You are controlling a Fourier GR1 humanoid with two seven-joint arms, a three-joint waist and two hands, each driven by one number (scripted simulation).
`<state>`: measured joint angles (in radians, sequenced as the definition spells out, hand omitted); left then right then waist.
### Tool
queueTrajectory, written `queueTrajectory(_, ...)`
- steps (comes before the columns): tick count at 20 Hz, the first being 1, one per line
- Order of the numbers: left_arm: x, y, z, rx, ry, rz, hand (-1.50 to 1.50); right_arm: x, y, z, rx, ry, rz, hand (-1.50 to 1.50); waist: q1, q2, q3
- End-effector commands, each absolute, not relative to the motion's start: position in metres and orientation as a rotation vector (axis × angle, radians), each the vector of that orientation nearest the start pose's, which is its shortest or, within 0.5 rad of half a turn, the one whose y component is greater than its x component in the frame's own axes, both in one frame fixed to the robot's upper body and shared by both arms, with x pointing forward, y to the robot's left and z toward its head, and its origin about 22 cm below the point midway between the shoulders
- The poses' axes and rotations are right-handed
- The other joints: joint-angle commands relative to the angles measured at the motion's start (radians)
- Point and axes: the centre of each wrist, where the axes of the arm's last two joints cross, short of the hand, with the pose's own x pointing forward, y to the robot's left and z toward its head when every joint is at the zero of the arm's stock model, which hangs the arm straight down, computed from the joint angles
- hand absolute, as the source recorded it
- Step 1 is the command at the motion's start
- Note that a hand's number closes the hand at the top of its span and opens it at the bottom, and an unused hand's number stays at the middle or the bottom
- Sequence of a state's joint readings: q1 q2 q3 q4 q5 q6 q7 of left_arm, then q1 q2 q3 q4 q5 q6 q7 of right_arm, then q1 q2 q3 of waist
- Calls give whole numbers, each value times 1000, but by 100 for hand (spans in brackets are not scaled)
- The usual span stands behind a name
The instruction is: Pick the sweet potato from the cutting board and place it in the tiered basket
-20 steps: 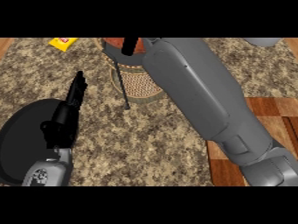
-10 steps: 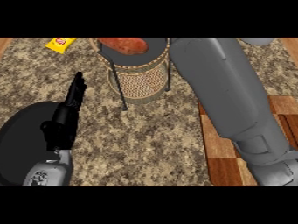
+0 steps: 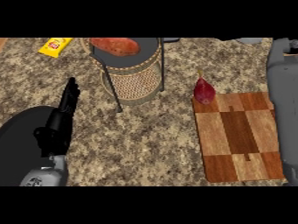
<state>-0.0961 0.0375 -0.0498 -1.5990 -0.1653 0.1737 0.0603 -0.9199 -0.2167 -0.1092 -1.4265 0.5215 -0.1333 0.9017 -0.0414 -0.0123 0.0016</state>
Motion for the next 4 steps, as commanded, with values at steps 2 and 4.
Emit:
queueTrajectory(2,264,208,27,221,-1639,-60,0,321,-271,247,-656,-1486,49,-150,-11,1,1)
queueTrajectory(4,271,219,33,219,-1657,-61,0,301,-298,224,-617,-1481,74,-150,-16,3,1)
